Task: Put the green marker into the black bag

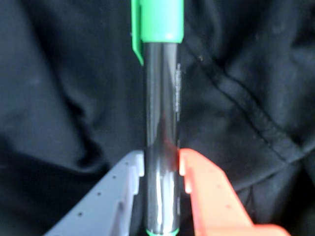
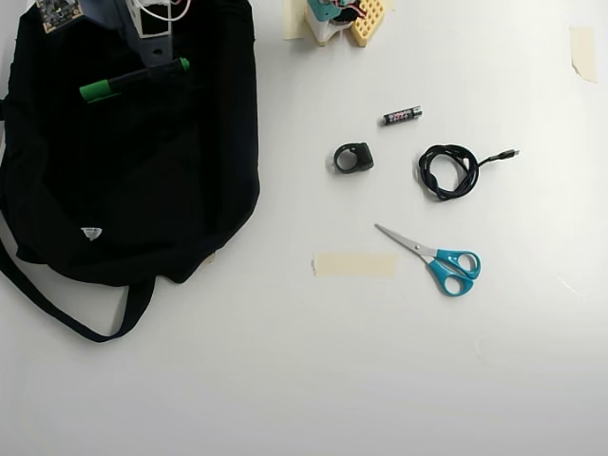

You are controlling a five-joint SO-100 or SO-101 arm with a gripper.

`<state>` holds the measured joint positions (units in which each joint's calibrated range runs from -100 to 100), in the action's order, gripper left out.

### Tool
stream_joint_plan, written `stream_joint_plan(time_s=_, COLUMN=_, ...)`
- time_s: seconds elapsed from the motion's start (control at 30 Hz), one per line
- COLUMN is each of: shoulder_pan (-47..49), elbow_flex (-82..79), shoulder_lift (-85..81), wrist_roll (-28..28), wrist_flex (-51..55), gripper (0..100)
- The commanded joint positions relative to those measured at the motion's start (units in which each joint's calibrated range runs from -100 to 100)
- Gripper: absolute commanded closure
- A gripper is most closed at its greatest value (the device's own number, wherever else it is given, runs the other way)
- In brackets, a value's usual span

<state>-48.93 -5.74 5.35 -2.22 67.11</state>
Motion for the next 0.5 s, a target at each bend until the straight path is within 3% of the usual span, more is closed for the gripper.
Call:
stream_joint_plan(time_s=0.0, shoulder_pan=-1.0, elbow_flex=1.4, shoulder_lift=3.7, wrist_roll=0.1, wrist_flex=-4.8, gripper=98)
stream_joint_plan(time_s=0.47, shoulder_pan=-0.4, elbow_flex=1.3, shoulder_lift=6.3, wrist_roll=-1.8, wrist_flex=-9.5, gripper=95)
